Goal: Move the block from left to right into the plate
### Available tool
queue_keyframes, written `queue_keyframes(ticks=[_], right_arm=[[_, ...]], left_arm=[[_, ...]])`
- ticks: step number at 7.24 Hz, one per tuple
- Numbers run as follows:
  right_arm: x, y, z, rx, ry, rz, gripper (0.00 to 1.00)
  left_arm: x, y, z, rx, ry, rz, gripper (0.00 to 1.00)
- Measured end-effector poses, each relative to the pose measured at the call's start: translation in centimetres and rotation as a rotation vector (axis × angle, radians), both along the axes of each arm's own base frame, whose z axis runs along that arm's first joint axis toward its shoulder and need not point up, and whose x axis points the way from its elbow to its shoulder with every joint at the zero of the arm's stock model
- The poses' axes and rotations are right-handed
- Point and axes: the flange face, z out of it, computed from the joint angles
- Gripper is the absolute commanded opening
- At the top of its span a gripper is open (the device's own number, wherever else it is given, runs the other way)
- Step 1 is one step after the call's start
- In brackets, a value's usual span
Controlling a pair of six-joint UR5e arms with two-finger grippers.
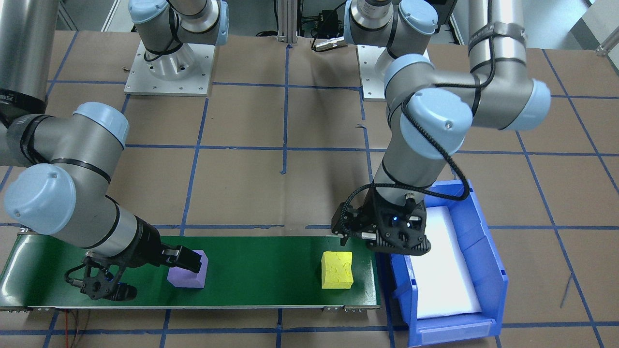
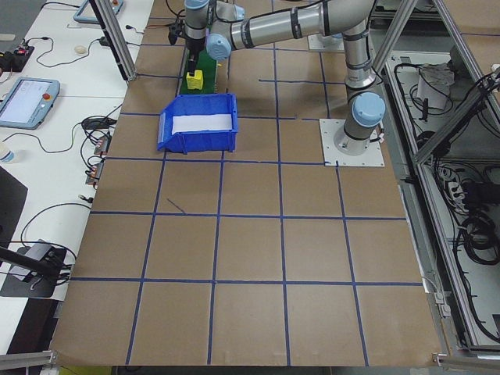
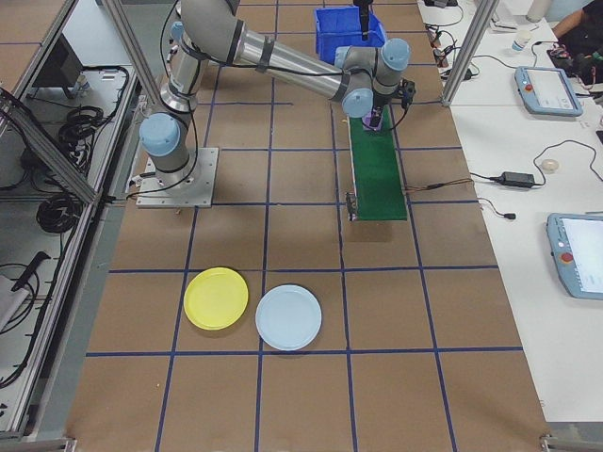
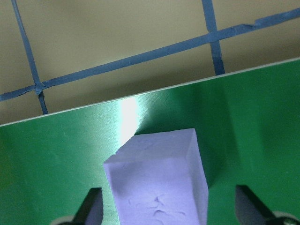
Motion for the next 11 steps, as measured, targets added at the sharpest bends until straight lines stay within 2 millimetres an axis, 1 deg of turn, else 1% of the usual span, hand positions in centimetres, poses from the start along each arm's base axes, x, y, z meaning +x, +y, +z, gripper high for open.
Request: queue_keyframes(ticks=[1, 2, 3, 4, 5, 6, 7, 8, 9, 10, 11], right_arm=[[0.0, 0.0, -0.6, 0.001, 0.002, 0.022, 0.84], [-0.2, 0.1, -1.6, 0.001, 0.009, 0.067, 0.43], [-0.3, 0.1, -2.5, -0.007, 0.019, 0.113, 0.27], [-0.7, -0.1, -2.5, -0.035, 0.051, 0.177, 0.19], [-2.1, -0.2, -1.7, -0.075, 0.138, 0.303, 0.19], [-6.0, 0.0, 0.3, -0.107, 0.274, 0.470, 0.19], [-12.1, 1.1, 3.6, -0.122, 0.388, 0.614, 0.19], [-18.6, 3.3, 6.5, -0.107, 0.465, 0.713, 0.19], [-25.4, 6.2, 8.1, -0.069, 0.504, 0.771, 0.19], [-32.7, 9.5, 8.3, -0.023, 0.505, 0.810, 0.18], [-40.4, 13.6, 7.5, 0.014, 0.480, 0.830, 0.18]], left_arm=[[2.0, 2.1, 3.4, 0.028, -0.013, 0.019, 1.00], [4.9, 4.4, 6.6, 0.059, -0.045, 0.029, 1.00], [8.2, 7.3, 9.9, 0.091, -0.085, 0.029, 1.00], [9.8, 10.5, 12.5, 0.118, -0.106, 0.029, 1.00], [10.2, 13.1, 13.8, 0.146, -0.111, 0.025, 1.00], [10.1, 14.5, 14.1, 0.165, -0.107, 0.021, 1.00], [9.8, 15.0, 13.8, 0.179, -0.101, 0.016, 1.00], [9.5, 15.2, 13.4, 0.190, -0.096, 0.009, 1.00], [9.3, 15.5, 13.7, 0.181, -0.095, 0.004, 1.00], [9.1, 15.8, 14.0, 0.170, -0.096, 0.007, 1.00], [9.0, 16.1, 14.0, 0.167, -0.093, 0.012, 1.00]])
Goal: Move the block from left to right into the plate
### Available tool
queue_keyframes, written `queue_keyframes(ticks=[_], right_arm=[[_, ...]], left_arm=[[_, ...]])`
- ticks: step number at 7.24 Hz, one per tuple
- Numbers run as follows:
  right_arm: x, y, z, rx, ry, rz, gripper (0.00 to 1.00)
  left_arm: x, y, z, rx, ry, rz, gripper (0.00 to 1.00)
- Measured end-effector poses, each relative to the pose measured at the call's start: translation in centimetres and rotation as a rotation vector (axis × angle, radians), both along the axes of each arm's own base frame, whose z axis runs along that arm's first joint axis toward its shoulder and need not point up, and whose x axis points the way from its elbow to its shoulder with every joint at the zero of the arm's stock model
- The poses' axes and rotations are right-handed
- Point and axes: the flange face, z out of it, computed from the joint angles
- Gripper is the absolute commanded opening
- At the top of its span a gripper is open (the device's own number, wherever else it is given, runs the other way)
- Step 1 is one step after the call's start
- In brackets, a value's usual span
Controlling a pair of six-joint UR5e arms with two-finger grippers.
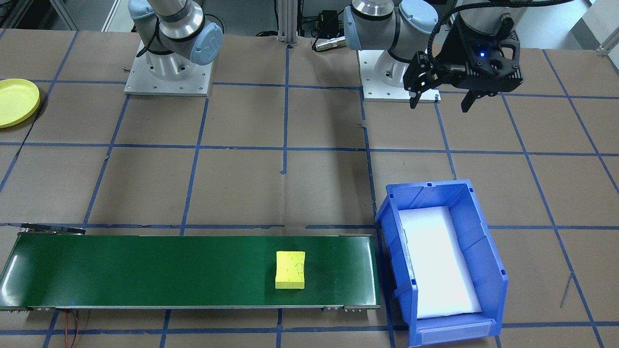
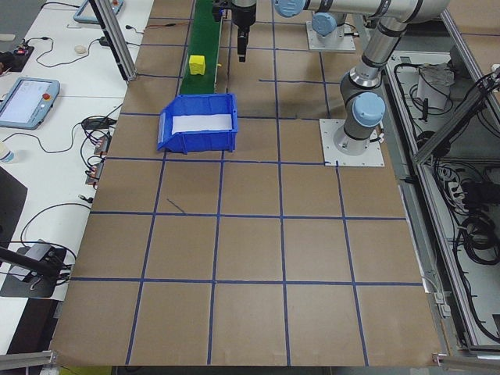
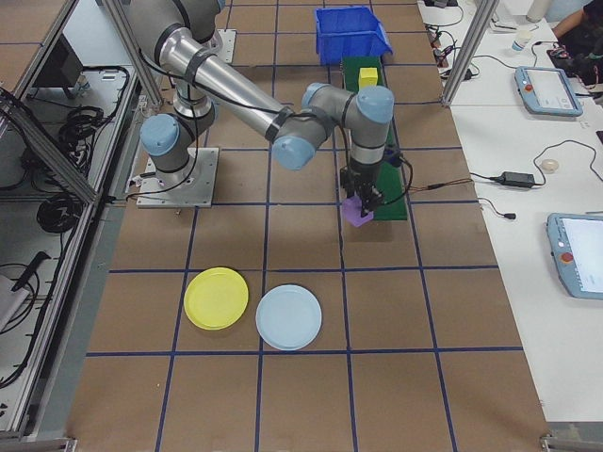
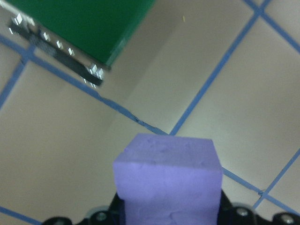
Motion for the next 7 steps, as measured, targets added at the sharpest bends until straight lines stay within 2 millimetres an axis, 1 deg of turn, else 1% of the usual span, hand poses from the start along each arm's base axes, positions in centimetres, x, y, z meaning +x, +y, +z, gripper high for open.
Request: queue_keyframes(ticks=[1, 2, 3, 4, 5, 6, 7], right_arm=[[-7.0, 5.0, -1.4, 0.030, -0.021, -0.012, 0.18], [-12.6, 10.2, -3.3, 0.020, -0.050, -0.026, 0.19], [-16.4, 14.3, -5.6, -0.018, -0.068, -0.027, 0.22], [-18.7, 16.8, -8.4, -0.057, -0.077, -0.028, 0.53], [-19.8, 17.7, -11.1, -0.080, -0.099, -0.028, 1.00], [-20.3, 17.9, -12.9, -0.091, -0.123, -0.028, 1.00], [-20.4, 17.8, -13.7, -0.101, -0.137, -0.027, 1.00]], left_arm=[[-0.1, 0.2, 0.0, -0.003, 0.006, 0.005, 1.00], [-0.2, 0.3, 0.1, -0.005, 0.014, 0.006, 1.00], [-0.2, 0.3, 0.1, -0.006, 0.018, 0.009, 1.00], [-0.2, 0.3, 0.1, -0.006, 0.019, 0.011, 1.00], [-0.2, 0.2, 0.2, -0.008, 0.019, 0.012, 1.00], [-0.1, 0.2, 0.2, -0.009, 0.019, 0.012, 1.00], [-0.1, 0.2, 0.3, -0.010, 0.018, 0.013, 1.00]])
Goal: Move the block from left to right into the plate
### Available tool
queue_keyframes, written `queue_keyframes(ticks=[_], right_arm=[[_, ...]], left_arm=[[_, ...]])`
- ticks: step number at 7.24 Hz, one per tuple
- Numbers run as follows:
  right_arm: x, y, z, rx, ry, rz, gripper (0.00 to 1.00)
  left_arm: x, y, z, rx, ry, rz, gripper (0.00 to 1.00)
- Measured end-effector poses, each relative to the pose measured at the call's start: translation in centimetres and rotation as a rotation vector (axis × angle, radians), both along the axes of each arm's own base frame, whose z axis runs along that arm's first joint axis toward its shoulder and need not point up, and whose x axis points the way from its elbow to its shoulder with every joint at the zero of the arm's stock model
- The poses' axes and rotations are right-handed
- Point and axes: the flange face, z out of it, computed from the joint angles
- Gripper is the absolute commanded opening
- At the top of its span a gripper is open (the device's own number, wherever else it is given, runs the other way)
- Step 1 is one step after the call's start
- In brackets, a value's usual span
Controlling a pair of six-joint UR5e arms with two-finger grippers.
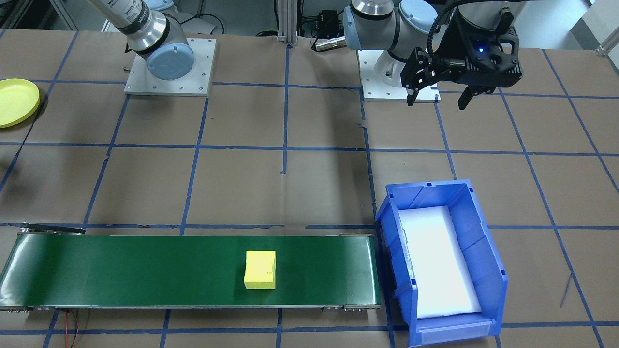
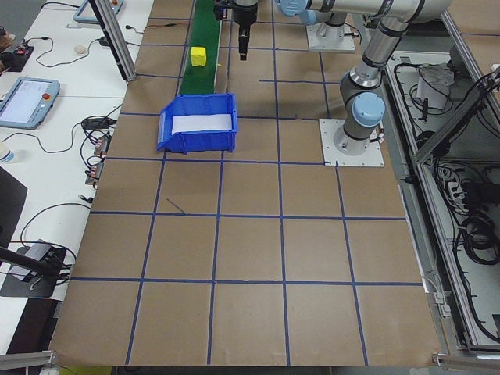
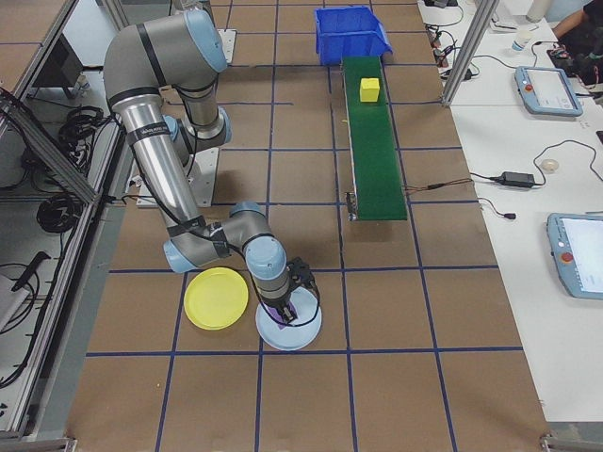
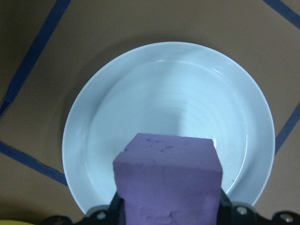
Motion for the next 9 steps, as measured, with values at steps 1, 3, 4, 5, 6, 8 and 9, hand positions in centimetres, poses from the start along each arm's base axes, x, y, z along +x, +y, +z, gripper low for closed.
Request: queue_keyframes(ticks=[1, 3, 4, 5, 6, 8, 9], right_arm=[[0.0, -0.1, -0.1, -0.009, -0.007, -0.003, 1.00], [1.5, -2.0, 1.8, -0.031, 0.001, -0.030, 1.00], [4.7, -4.9, 4.5, -0.045, 0.006, -0.042, 1.00], [9.8, -8.4, 7.4, -0.049, -0.018, -0.075, 1.00], [16.3, -12.0, 9.3, -0.042, -0.053, -0.118, 1.00], [28.5, -18.2, 12.4, -0.057, -0.086, -0.191, 1.00], [33.3, -20.0, 13.4, -0.060, -0.112, -0.258, 1.00]], left_arm=[[0.0, 0.0, 0.0, -0.001, -0.001, 0.000, 1.00], [0.0, 0.0, 0.1, -0.004, -0.002, 0.000, 1.00], [0.0, 0.0, 0.2, -0.005, -0.002, 0.000, 1.00], [0.1, -0.1, 0.2, -0.007, -0.002, 0.001, 1.00], [0.0, -0.1, 0.2, -0.007, -0.003, 0.000, 1.00], [0.0, 0.0, 0.2, -0.006, -0.004, 0.000, 1.00], [0.0, 0.0, 0.2, -0.006, -0.004, 0.000, 1.00]])
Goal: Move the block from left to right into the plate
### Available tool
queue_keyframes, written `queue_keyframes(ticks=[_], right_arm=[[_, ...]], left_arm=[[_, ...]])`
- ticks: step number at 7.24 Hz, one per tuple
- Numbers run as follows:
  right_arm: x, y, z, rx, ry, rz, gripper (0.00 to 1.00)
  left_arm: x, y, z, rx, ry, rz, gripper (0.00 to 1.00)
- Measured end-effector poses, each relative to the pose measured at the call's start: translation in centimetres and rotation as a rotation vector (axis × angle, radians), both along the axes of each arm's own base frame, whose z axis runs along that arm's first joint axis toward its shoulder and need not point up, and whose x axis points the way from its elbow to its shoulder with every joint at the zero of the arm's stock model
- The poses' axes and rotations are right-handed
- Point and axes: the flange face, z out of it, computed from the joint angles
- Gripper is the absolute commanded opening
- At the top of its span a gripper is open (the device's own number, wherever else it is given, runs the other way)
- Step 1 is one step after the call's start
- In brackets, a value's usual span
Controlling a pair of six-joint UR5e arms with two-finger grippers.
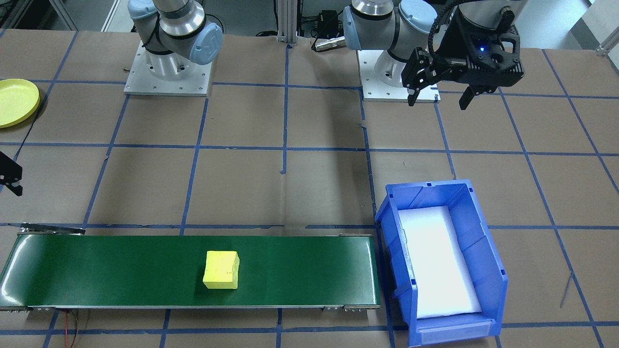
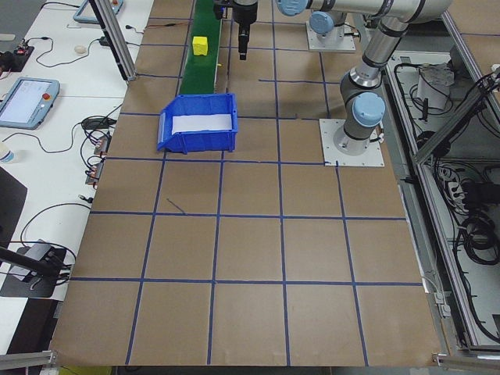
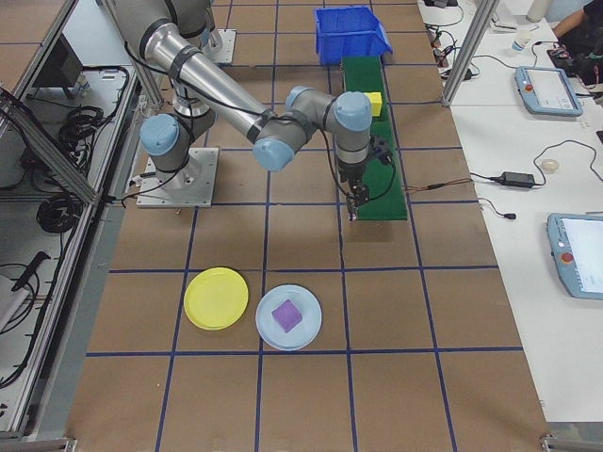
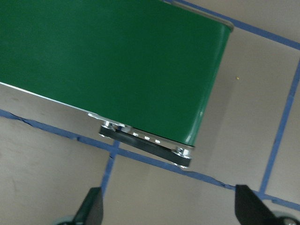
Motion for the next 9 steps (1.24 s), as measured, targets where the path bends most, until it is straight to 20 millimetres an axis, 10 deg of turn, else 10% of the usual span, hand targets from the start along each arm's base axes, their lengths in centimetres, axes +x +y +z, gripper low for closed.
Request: queue_keyframes(ticks=[6, 9], right_arm=[[17.0, -6.6, -1.2, 0.021, -0.186, -0.274, 1.00], [20.1, -9.3, -3.4, 0.038, -0.295, -0.271, 1.00]], left_arm=[[0.3, -0.1, 0.0, 0.001, 0.001, 0.005, 1.00], [0.3, -0.1, -0.1, 0.002, 0.001, 0.006, 1.00]])
